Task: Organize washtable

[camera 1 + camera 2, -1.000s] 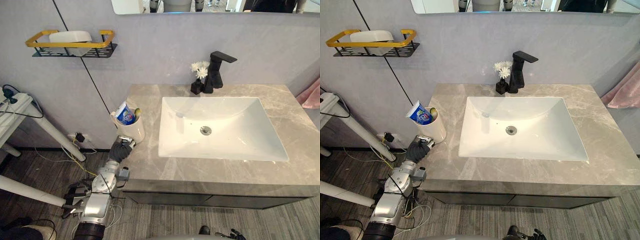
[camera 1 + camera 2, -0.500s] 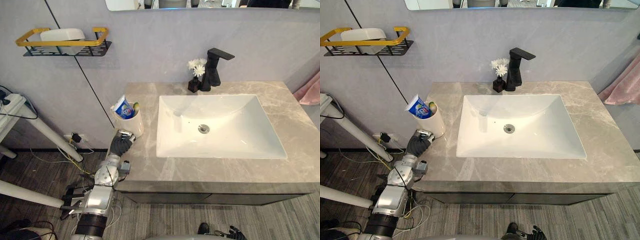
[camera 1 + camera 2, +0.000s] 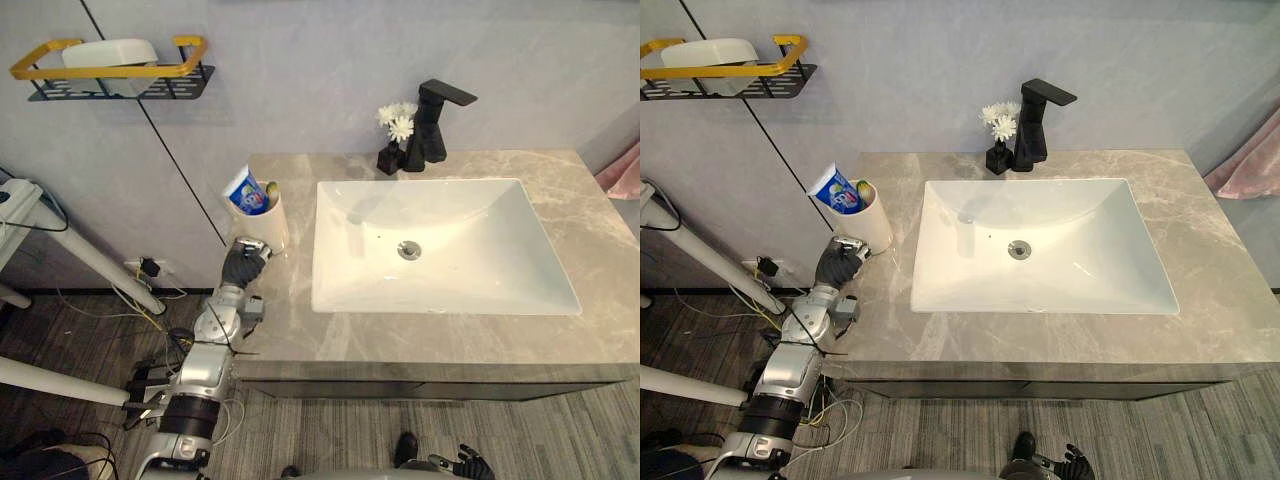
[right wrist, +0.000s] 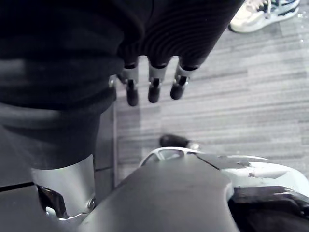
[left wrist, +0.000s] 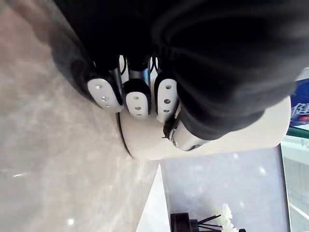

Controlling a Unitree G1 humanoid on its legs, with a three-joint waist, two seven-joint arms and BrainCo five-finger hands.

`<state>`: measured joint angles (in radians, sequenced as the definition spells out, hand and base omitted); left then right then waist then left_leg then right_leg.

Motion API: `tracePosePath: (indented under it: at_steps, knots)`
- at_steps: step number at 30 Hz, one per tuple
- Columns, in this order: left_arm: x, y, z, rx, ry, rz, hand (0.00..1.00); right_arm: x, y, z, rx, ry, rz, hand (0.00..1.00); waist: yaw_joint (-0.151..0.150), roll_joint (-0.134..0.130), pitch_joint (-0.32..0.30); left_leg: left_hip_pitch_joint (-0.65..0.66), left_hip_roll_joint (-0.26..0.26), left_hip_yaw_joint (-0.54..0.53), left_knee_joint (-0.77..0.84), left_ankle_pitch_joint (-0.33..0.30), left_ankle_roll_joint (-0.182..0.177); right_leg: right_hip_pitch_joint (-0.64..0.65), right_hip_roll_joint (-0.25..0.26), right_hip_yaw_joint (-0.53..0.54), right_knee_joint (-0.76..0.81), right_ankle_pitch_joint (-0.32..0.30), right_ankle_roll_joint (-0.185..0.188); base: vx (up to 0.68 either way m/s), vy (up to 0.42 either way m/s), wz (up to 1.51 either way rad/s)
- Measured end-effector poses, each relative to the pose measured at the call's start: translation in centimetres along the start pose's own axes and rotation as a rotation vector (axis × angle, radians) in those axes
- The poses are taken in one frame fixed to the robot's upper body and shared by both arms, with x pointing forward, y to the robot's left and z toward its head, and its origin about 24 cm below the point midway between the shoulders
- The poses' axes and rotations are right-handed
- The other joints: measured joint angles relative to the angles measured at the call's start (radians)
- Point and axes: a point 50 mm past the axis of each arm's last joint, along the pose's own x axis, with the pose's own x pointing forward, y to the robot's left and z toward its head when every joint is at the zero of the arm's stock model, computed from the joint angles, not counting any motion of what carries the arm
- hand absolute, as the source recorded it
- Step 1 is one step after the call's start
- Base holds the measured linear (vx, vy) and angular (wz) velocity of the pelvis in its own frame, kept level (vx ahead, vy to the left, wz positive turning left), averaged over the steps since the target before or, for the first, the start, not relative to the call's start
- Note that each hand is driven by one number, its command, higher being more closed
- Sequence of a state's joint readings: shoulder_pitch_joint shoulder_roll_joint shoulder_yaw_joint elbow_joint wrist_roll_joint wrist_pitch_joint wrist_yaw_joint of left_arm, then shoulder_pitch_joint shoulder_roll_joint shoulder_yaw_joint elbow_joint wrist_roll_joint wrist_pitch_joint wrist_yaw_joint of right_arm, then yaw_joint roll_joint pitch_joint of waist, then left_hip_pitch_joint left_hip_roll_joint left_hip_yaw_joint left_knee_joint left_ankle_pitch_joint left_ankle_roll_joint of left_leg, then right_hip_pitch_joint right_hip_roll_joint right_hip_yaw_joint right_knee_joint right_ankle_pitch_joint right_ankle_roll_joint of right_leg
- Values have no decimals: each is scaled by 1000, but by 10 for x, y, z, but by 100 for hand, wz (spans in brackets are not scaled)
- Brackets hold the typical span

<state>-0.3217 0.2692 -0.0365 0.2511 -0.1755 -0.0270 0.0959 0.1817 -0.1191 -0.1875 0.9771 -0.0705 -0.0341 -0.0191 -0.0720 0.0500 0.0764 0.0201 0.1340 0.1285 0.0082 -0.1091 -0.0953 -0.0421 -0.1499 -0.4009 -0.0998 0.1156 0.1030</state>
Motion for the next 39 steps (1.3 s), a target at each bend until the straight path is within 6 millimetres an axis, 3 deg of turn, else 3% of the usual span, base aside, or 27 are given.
tracePosePath:
  at_steps: [7, 15, 29, 34, 39]
  knots:
    - [28, 9, 29, -36, -66, 21, 100, 0, 0, 11, -4, -49, 1, 0, -3, 1, 29, -43, -4, 14, 10, 0, 1, -54, -3, 20, 0, 12, -5, -5, -6, -8]
    - [46, -6, 57, -58, -124, -51, 100, 0, 2, 16, -9, -72, 8, 0, 4, 2, 49, -81, -16, 26, 33, -1, 3, -90, -17, 30, 1, 21, -6, 5, -1, -2]
    - [53, -14, 62, -71, -135, -59, 100, 0, -2, 22, -16, -104, -4, 0, 7, 19, 59, -94, -27, 52, 69, -3, 6, -105, -30, 61, 1, 39, -10, -39, -11, -5]
    - [36, -23, 75, -102, -228, -105, 100, 0, -3, 22, -8, -105, -19, 0, 17, 22, 60, -91, -26, 42, 76, -3, 6, -94, -30, 57, 1, 41, -11, -38, -18, 3]
    - [-9, -18, 76, -138, -325, -142, 100, -1, -7, 19, -10, -95, -26, 0, 36, 31, 61, -54, -23, 29, 77, -3, 6, -46, -27, 43, 1, 35, -17, -19, -14, 8]
